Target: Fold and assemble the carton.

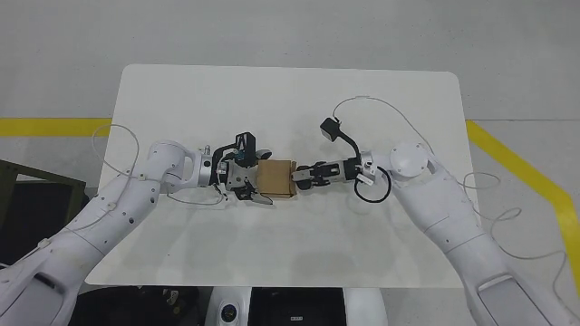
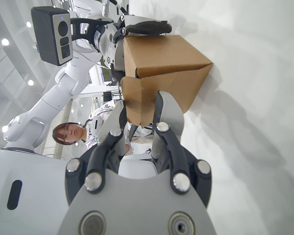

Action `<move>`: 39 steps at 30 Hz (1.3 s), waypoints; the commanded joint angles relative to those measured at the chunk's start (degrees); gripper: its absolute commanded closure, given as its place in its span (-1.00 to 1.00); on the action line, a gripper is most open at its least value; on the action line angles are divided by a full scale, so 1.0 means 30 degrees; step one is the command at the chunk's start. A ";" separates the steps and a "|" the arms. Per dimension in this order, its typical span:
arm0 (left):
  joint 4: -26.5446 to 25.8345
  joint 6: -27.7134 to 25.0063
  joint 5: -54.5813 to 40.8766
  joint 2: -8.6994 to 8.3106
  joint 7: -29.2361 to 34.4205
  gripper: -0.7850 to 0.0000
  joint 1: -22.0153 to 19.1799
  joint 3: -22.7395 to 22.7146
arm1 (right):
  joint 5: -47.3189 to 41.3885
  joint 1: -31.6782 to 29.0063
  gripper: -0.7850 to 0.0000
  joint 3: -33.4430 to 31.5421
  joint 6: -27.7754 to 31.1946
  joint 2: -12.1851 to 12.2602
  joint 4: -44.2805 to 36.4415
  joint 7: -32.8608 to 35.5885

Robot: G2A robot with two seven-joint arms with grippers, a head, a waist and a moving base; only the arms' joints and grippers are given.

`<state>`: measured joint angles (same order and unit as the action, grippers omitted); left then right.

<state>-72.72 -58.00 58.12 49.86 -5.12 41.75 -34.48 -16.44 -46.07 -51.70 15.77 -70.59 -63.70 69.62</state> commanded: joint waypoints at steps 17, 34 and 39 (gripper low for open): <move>0.0016 0.0000 0.0000 -0.0056 -0.0077 -1.00 -0.0007 0.0057 | 0.1626 0.0288 0.51 0.0166 -0.1375 0.0165 -0.0613 0.0351; -0.0034 0.0000 -0.0012 -0.0071 -0.0078 -1.00 -0.0055 0.0122 | 0.2217 0.0777 0.56 0.0668 -0.1905 0.0071 -0.0658 0.0370; -0.0020 0.0000 -0.0083 -0.0056 -0.0023 -1.00 -0.0081 0.0188 | 0.1939 0.0985 0.55 0.0839 -0.1471 -0.0056 -0.0455 0.0169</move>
<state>-72.77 -58.00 57.87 49.68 -5.29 41.55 -33.97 -10.49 -43.21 -49.25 11.12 -70.70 -65.25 70.23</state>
